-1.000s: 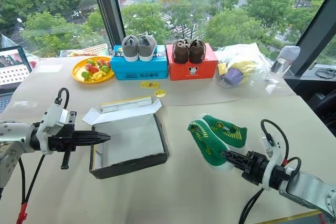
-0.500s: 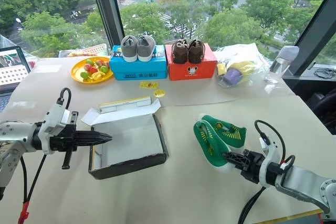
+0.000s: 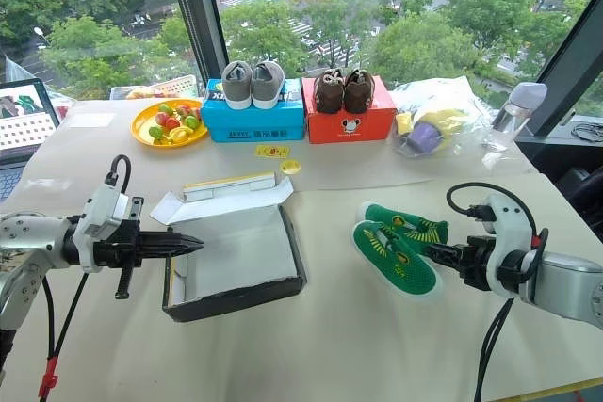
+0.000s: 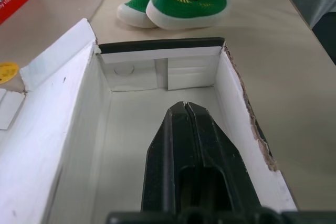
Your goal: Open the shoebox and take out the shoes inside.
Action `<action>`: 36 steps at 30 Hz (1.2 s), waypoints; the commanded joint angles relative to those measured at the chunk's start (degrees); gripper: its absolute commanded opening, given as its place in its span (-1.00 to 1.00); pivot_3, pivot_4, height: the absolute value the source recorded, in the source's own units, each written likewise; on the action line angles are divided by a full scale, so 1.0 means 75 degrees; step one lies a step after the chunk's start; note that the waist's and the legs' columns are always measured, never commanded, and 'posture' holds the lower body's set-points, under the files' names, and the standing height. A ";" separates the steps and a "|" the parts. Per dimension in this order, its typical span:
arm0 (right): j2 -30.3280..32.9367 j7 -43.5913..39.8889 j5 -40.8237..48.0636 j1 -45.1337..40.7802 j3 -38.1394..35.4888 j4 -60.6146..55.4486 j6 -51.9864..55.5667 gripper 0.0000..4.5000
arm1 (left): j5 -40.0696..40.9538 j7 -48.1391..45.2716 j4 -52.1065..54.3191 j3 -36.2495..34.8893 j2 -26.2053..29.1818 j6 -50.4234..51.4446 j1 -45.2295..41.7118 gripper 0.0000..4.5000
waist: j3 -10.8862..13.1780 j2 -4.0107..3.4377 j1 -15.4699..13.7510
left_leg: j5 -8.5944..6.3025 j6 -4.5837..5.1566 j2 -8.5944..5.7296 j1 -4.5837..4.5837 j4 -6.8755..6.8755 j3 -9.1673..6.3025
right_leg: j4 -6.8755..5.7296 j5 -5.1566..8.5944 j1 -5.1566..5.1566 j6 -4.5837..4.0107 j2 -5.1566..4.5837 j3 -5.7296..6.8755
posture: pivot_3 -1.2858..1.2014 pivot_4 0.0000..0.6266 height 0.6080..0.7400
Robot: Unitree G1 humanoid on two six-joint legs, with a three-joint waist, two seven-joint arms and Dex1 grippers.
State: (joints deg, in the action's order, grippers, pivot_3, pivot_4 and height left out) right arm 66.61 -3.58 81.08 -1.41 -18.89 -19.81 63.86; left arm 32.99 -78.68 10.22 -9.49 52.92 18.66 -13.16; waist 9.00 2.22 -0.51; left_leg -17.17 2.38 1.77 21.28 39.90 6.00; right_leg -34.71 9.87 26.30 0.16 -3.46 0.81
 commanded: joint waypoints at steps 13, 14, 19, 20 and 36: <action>-0.0730 -0.0976 0.2737 0.0570 -0.2102 -0.3940 -0.1456 0.02 | 0.0573 0.4754 0.0779 -0.2410 -0.1099 0.2292 0.0403 -1.00 | -0.0012 0.0023 -0.0025 | -0.0015 0.0003 0.0009 -0.0002 0.0001 -0.0002 | 0.0028 -0.0013 -0.0016 0.0018 -0.0006 -0.0001 | 0.03 -0.52 0.86; -0.0827 -0.0656 0.2379 0.0721 -0.1777 -0.4152 -0.1527 0.02 | 0.0594 0.5058 0.0894 -0.2542 -0.1222 0.2450 0.0524 -1.00 | -0.0014 0.0025 -0.0022 | -0.0021 0.0013 0.0008 -0.0002 0.0004 0.0001 | 0.0030 -0.0014 -0.0019 0.0026 -0.0012 -0.0006 | 0.03 -0.52 0.86; -0.1456 0.1348 -0.0532 0.0698 0.0736 -0.4613 -0.1312 0.02 | 0.0180 0.6219 0.1256 -0.2659 -0.1762 0.2631 0.1251 -1.00 | -0.0028 0.0048 0.0000 | -0.0028 0.0020 0.0006 -0.0009 0.0041 0.0031 | 0.0020 -0.0019 -0.0019 0.0042 -0.0024 -0.0019 | 0.03 -0.52 0.86; -0.1680 0.1643 -0.1289 0.0763 0.1312 -0.4698 -0.1288 0.02 | 0.0147 0.6539 0.1255 -0.2757 -0.2052 0.2537 0.1362 -1.00 | -0.0028 0.0049 -0.0007 | -0.0026 0.0014 0.0006 -0.0008 0.0045 0.0035 | 0.0016 -0.0019 -0.0014 0.0037 -0.0024 -0.0021 | 0.03 -0.52 0.86; -0.5147 0.3660 -0.9583 0.2579 0.4741 -0.2327 -0.4723 0.02 | -0.2001 0.8495 0.1714 -0.1457 -0.4889 0.0062 0.3498 -1.00 | -0.0073 0.0075 -0.0033 | -0.0009 -0.0008 0.0010 -0.0020 0.0062 0.0044 | -0.0032 0.0012 -0.0007 -0.0042 -0.0015 -0.0030 | 0.03 -0.52 0.86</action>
State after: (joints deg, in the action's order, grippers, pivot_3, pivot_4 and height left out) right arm 28.59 22.95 14.44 17.51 17.62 -39.26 32.46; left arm 19.61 -15.56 19.39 -23.01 16.86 21.40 12.41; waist 8.45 2.79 -0.76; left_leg -17.25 2.34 1.84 21.14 40.37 6.33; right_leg -34.91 9.96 26.24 -0.15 -3.59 0.57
